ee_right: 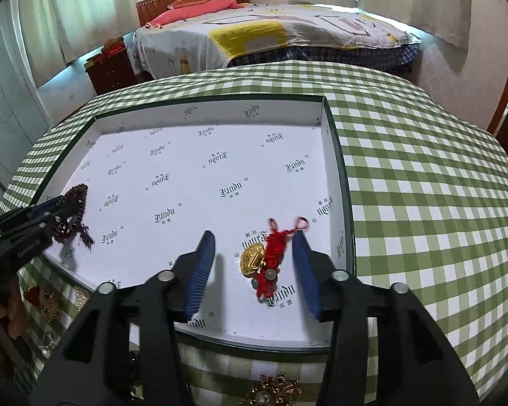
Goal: Organize jewelry
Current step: 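Carry the bead bracelet and tassel charm into the tray and open both tools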
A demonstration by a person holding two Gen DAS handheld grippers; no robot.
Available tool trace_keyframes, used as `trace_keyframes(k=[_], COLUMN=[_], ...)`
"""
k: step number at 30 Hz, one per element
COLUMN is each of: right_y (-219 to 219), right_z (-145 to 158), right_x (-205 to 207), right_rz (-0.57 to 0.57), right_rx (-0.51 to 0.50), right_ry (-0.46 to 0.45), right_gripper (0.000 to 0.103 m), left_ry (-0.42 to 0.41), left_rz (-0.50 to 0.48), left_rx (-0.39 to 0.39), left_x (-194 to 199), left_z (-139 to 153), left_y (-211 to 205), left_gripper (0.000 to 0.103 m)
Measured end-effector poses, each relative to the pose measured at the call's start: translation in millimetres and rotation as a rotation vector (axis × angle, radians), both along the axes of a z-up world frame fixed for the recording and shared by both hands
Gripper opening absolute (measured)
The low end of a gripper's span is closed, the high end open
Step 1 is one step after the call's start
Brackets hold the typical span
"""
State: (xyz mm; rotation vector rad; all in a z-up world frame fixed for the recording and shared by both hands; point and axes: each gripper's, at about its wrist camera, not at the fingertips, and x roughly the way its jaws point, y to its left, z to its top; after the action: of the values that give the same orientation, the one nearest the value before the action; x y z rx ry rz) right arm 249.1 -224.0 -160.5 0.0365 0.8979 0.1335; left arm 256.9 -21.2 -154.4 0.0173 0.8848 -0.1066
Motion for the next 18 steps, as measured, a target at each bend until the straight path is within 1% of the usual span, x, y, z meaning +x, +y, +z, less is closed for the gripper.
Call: trace_keyframes(k=[2,5,6,8,9,14,15,18], right_y=[-3,-7,-8,-12,-13,-23,-25,-28], right_z=[3,16,21,29,31,39,39,38], right_x=[-1,-9,-13,-21,-24,-52,-53,-74], right_rz=[-0.001,-0.003,-0.003,-0.009,-0.011,-0.038,-0.040,-0.044], right_rx=[0.015,0.032,0.035,0.046,0.050,0.060,0.058,0.032], right_ry=[-0.004,-0.037,-0.051,-0.073,-0.078,-0.104,-0.105,-0.113], right_gripper=[0.047,0.047,0.047,0.048,0.048,0.048,0.048,0.048], left_ry=[0.002,-0.006,-0.014,-0.035,-0.050,-0.070,-0.074,-0.099], left_rz=[-0.010,-0.008,-0.005,0.004,0.007,0.012,0.013,0.017], left_rx=[-0.003,-0.018,-0.018,-0.017,-0.019,-0.031,-0.033,-0.035], left_x=[-1,-4,-6,-9,-11,-15,-18,-32], left_z=[0,3,5,9,11,20,22,31], left_y=[-4,-3,-3,-1,0,2,3,2], left_gripper=[0.047,0.052,0.058,0.065,0.066,0.067,0.067,0.067])
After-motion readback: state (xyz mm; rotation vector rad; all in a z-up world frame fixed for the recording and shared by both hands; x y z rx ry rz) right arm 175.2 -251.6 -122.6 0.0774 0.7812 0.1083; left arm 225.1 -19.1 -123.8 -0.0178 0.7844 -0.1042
